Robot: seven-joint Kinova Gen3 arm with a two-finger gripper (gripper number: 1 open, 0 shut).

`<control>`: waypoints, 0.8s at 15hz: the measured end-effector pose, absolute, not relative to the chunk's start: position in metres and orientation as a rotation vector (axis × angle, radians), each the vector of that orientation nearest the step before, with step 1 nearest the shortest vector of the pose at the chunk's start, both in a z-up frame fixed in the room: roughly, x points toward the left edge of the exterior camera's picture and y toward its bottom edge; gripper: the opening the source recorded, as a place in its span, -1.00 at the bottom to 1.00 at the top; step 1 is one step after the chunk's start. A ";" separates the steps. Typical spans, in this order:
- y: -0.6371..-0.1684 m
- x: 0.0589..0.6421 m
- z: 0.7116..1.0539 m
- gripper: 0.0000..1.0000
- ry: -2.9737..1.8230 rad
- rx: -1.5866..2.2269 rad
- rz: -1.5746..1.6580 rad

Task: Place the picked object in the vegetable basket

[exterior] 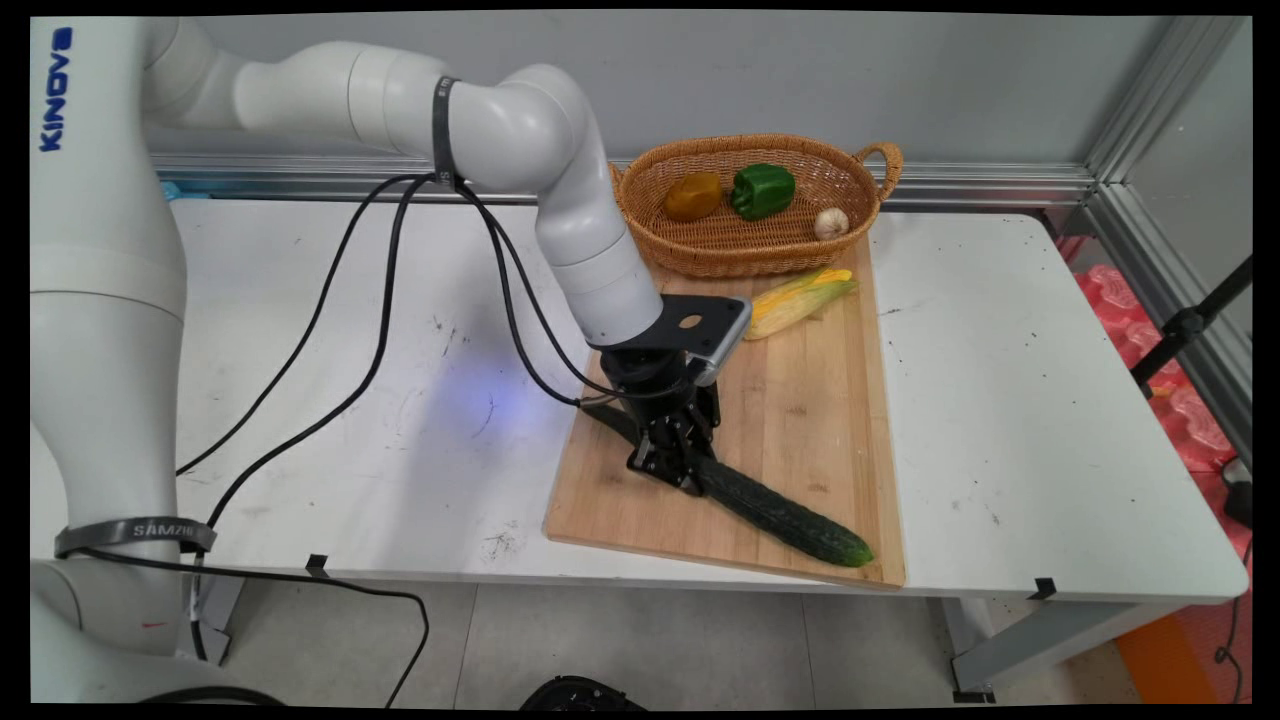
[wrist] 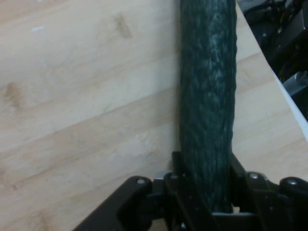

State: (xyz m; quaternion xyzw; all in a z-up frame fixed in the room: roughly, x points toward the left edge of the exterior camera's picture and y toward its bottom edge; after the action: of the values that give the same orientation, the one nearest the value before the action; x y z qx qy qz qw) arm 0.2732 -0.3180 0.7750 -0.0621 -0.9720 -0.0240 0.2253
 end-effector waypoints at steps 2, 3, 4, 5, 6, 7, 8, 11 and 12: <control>-0.318 0.275 0.782 -1.00 -2.679 -0.173 -0.060; -0.317 0.276 0.787 -1.00 -2.678 -0.171 -0.055; -0.317 0.277 0.793 -1.00 -2.677 -0.164 -0.052; -0.317 0.278 0.798 -1.00 -2.676 -0.159 -0.049; -0.316 0.280 0.807 -1.00 -2.673 -0.144 -0.042; -0.317 0.282 0.815 -1.00 -2.671 -0.122 -0.033; -0.317 0.285 0.826 -1.00 -2.667 -0.087 -0.018; -0.321 0.294 0.852 -1.00 -2.652 0.030 0.028; -0.323 0.297 0.859 -1.00 -2.646 0.063 0.041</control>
State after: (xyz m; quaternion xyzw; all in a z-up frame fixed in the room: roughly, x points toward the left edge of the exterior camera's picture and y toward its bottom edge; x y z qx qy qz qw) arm 0.2971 -0.3226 0.8589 0.0229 -0.9692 0.0151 0.2446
